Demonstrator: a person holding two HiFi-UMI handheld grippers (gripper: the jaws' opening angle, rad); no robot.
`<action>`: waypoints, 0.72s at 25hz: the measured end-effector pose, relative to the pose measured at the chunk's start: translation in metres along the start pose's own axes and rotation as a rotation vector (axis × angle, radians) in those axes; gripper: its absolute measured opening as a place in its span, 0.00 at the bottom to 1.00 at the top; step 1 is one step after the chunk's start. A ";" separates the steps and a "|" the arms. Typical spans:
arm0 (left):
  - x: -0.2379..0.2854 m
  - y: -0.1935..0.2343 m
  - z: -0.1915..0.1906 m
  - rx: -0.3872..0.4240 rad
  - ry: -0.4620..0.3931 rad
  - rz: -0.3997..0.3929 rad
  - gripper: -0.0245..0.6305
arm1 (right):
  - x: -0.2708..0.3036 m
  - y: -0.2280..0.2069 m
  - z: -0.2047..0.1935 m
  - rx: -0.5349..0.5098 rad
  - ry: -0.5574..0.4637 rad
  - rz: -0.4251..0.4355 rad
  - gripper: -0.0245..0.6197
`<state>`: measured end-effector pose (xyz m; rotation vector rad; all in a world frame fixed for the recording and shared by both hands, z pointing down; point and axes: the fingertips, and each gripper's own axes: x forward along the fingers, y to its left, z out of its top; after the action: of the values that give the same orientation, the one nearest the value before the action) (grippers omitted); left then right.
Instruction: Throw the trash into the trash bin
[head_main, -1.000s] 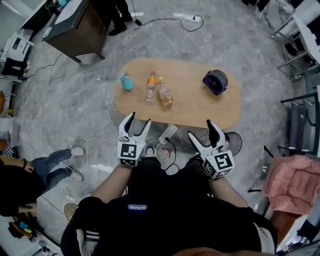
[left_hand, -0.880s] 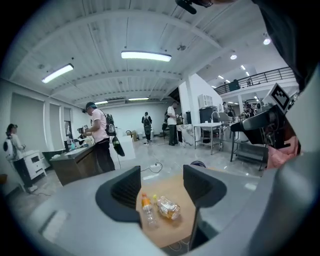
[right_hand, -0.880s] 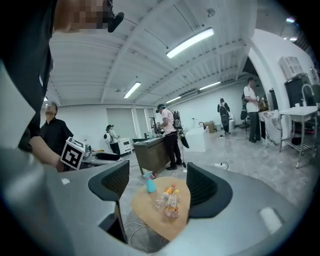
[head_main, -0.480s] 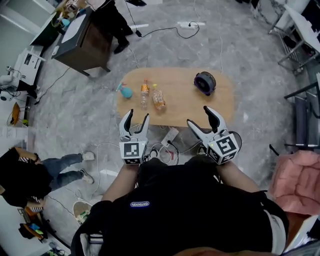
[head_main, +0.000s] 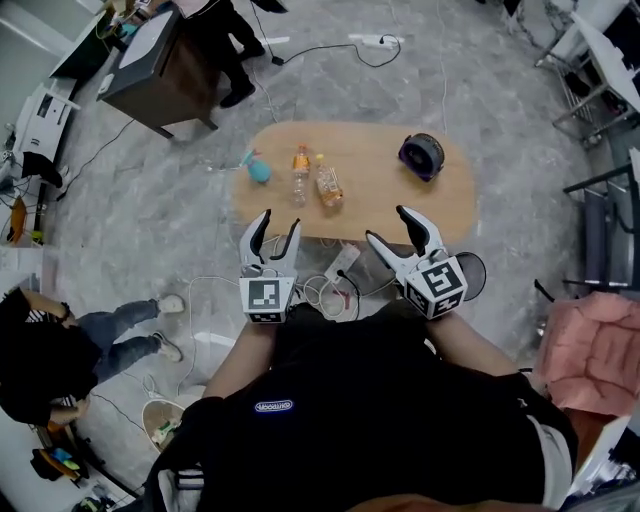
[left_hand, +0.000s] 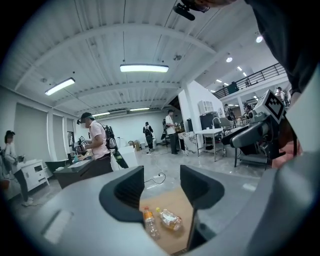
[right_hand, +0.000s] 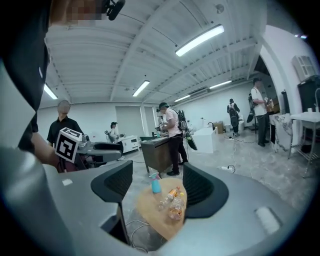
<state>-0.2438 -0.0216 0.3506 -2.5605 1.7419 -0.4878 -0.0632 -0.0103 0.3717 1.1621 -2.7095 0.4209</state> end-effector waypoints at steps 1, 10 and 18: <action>-0.004 0.014 -0.003 -0.005 -0.017 -0.013 0.39 | 0.014 0.009 -0.001 0.006 0.009 -0.018 0.57; -0.034 0.128 -0.065 -0.076 -0.051 -0.118 0.37 | 0.121 0.088 -0.005 -0.020 0.071 -0.159 0.58; -0.021 0.147 -0.089 -0.082 0.004 -0.183 0.35 | 0.151 0.083 -0.040 -0.001 0.155 -0.264 0.59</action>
<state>-0.4073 -0.0436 0.4040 -2.7937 1.5683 -0.4330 -0.2257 -0.0461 0.4324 1.3999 -2.3846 0.4491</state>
